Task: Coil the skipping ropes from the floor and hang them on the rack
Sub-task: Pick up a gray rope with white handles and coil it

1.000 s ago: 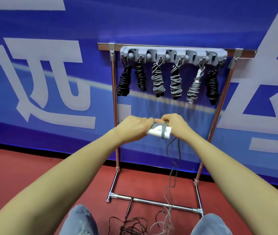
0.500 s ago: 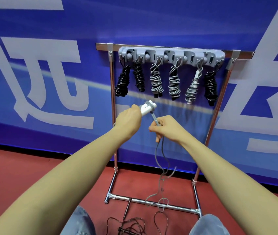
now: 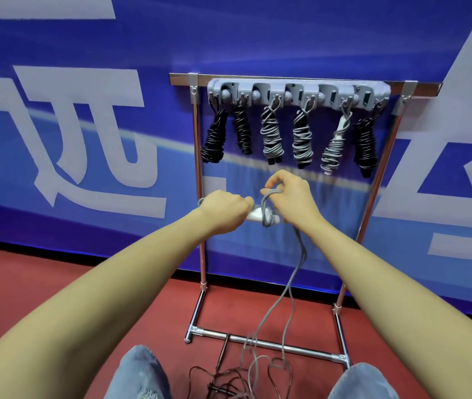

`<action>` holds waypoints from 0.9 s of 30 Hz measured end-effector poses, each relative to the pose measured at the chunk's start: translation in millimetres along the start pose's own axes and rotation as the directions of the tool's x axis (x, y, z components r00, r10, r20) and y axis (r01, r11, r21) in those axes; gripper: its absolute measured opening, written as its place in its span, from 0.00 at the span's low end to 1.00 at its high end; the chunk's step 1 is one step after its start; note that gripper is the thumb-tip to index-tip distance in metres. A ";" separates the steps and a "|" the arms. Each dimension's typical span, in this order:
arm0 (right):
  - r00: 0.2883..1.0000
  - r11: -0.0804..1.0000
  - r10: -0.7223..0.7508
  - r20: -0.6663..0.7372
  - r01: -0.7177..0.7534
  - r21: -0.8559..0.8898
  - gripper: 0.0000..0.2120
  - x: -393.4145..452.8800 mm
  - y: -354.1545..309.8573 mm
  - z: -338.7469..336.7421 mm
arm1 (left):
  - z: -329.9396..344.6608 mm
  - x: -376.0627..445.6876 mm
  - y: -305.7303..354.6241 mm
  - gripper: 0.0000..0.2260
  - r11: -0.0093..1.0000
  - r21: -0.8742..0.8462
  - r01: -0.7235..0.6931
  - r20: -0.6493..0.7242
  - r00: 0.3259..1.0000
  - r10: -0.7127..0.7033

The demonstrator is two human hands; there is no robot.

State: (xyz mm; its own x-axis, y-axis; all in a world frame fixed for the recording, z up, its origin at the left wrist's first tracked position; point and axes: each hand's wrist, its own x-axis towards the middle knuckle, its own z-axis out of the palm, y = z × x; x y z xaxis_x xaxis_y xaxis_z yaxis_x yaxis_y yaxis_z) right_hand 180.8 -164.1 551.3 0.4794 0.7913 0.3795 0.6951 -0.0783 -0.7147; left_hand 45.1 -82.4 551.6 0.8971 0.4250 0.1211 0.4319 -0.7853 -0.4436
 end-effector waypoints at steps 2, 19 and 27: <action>0.999 0.999 0.041 -0.001 -0.041 0.025 0.06 5.4 5.0 -2.1 | -0.2 -0.3 3.6 0.06 0.998 0.036 -0.052 -0.030 0.998 0.053; 0.993 0.992 0.105 0.058 -0.100 -0.073 0.08 -5.5 40.7 3.0 | -11.2 9.7 7.9 0.06 0.964 -0.265 -0.026 -0.470 0.876 -0.106; 0.972 0.984 0.122 0.203 -0.144 0.101 0.11 -28.0 23.7 -1.5 | -17.2 13.7 31.1 0.06 0.856 -0.387 0.342 -0.122 0.901 -0.416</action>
State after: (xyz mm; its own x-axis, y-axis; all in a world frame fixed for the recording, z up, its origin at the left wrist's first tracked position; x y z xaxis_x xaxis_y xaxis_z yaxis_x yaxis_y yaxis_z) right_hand 184.6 -189.1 524.6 0.4416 0.8824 0.1624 0.5610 -0.1303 -0.8175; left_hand 72.5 -108.7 554.6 0.6405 0.6546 0.4016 0.7131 -0.7011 0.0055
